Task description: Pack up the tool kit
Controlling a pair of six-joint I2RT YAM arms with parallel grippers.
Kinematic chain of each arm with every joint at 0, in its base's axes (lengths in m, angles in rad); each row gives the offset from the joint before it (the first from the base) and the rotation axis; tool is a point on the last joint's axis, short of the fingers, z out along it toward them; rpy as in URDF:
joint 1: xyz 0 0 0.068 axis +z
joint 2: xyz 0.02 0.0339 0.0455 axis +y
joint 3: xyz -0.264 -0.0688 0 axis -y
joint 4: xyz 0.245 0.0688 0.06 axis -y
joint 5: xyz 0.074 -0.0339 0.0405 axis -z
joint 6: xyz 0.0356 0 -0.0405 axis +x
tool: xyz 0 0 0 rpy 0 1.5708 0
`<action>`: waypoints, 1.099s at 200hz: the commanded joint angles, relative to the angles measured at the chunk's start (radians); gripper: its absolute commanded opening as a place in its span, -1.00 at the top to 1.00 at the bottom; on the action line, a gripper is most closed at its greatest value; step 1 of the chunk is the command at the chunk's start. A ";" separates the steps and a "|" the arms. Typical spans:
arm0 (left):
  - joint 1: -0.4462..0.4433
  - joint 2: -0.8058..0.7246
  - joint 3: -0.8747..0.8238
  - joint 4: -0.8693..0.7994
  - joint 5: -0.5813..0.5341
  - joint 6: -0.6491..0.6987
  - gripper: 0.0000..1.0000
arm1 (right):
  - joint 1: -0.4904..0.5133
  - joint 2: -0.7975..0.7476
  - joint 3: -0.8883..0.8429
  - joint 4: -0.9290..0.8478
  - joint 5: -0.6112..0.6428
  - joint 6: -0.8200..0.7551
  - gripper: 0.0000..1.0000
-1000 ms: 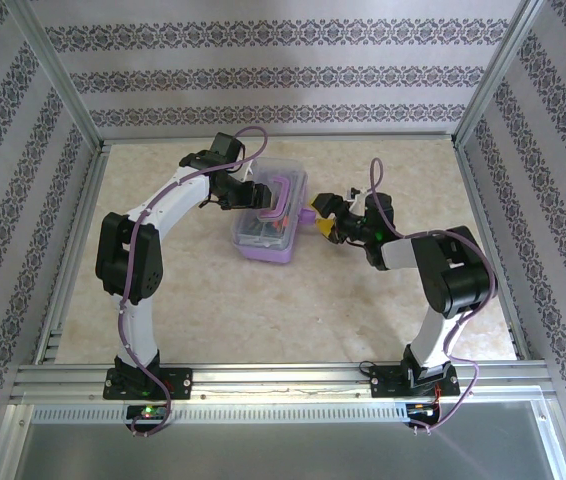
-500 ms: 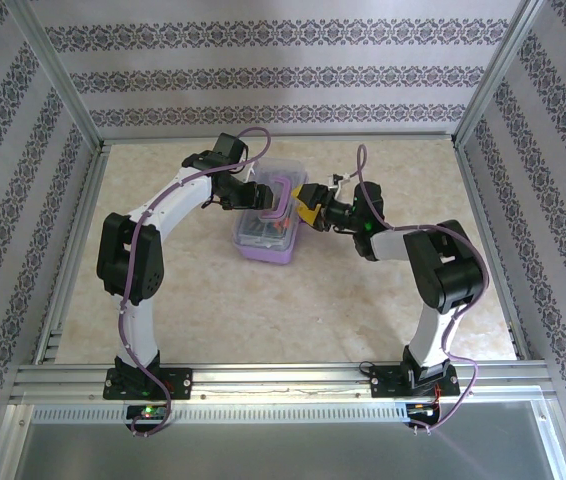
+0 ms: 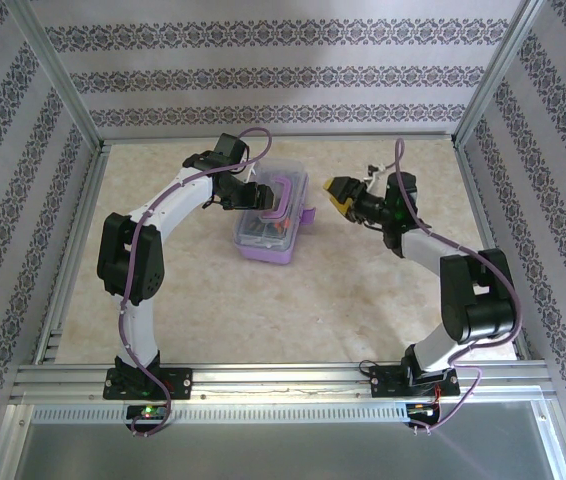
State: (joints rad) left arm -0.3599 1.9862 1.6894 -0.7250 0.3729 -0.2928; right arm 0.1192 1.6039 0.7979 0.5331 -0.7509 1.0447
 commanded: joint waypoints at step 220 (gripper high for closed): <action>-0.017 0.113 -0.031 -0.123 -0.110 0.020 0.20 | 0.103 0.323 0.098 0.073 -0.074 0.067 -0.03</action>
State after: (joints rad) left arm -0.3611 1.9926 1.6997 -0.7357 0.3592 -0.2916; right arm 0.2245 1.9476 0.9150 0.5026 -0.7769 1.0763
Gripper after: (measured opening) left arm 0.717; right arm 0.509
